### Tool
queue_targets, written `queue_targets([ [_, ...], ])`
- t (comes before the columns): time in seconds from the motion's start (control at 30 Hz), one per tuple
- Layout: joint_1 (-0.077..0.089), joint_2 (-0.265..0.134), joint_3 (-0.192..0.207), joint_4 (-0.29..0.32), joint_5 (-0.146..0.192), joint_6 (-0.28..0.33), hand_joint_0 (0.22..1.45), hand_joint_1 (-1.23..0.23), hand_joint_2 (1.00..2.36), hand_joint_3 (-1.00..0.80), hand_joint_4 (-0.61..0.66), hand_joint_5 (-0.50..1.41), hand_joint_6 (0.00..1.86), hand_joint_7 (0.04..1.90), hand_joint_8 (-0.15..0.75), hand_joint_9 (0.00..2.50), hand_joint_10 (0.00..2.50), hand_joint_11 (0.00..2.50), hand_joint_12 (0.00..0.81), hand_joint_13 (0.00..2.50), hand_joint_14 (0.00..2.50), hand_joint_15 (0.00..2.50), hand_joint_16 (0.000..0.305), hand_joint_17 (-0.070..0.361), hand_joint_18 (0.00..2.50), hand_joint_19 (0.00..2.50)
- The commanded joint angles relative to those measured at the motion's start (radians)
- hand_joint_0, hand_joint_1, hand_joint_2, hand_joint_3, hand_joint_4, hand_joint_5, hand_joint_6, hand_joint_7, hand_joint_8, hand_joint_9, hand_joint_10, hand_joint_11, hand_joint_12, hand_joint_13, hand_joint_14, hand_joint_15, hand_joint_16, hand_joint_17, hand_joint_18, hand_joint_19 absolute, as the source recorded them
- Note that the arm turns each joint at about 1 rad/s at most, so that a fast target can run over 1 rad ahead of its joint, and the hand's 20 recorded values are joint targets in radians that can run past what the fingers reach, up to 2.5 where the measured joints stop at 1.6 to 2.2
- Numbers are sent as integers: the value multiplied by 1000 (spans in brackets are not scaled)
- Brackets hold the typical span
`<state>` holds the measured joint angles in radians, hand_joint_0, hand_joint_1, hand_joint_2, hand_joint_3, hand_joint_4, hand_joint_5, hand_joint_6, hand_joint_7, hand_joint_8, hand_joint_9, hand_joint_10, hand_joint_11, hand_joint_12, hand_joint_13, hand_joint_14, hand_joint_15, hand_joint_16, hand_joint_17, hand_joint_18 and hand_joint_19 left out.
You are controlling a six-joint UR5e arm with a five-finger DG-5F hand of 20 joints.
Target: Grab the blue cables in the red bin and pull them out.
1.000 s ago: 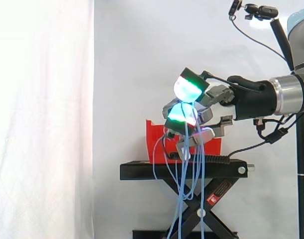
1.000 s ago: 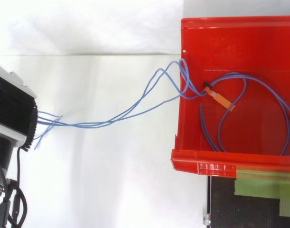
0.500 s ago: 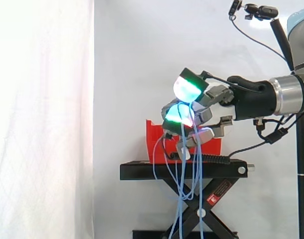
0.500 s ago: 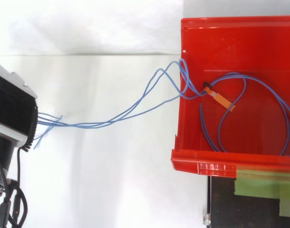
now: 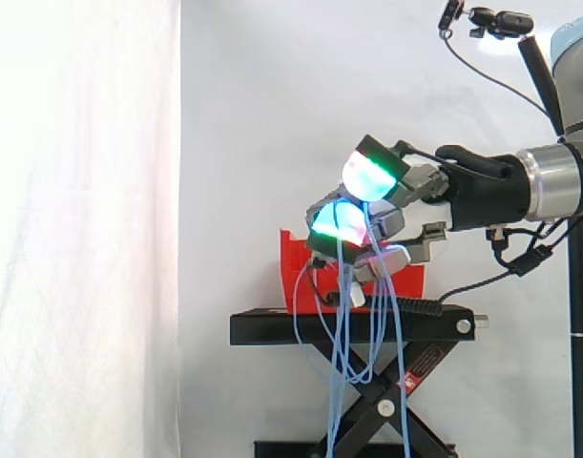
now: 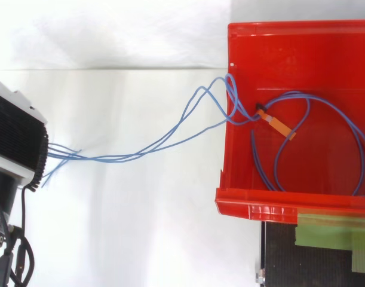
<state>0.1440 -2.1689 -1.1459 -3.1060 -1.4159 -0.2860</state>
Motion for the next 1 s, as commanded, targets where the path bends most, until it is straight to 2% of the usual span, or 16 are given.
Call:
queue_targets([
  [0.0,0,0,0,0,0,0,854,-961,1000,-1000,143,860,193,834,201,1163,850,1755,327,1325,19,1422,52,117,791,755],
  [0.4,0,0,0,0,2,0,905,-1001,1000,-1000,133,795,297,770,200,1128,909,1721,319,1317,19,1416,51,115,790,755],
  [0.7,2,0,0,0,2,0,751,-778,1000,-1000,158,871,191,801,222,1135,940,1661,349,1330,17,1413,55,123,807,753],
  [0.97,3,0,0,0,2,0,716,-670,1000,-1000,146,926,82,864,230,1163,910,1669,362,1344,16,1399,57,127,818,755],
])
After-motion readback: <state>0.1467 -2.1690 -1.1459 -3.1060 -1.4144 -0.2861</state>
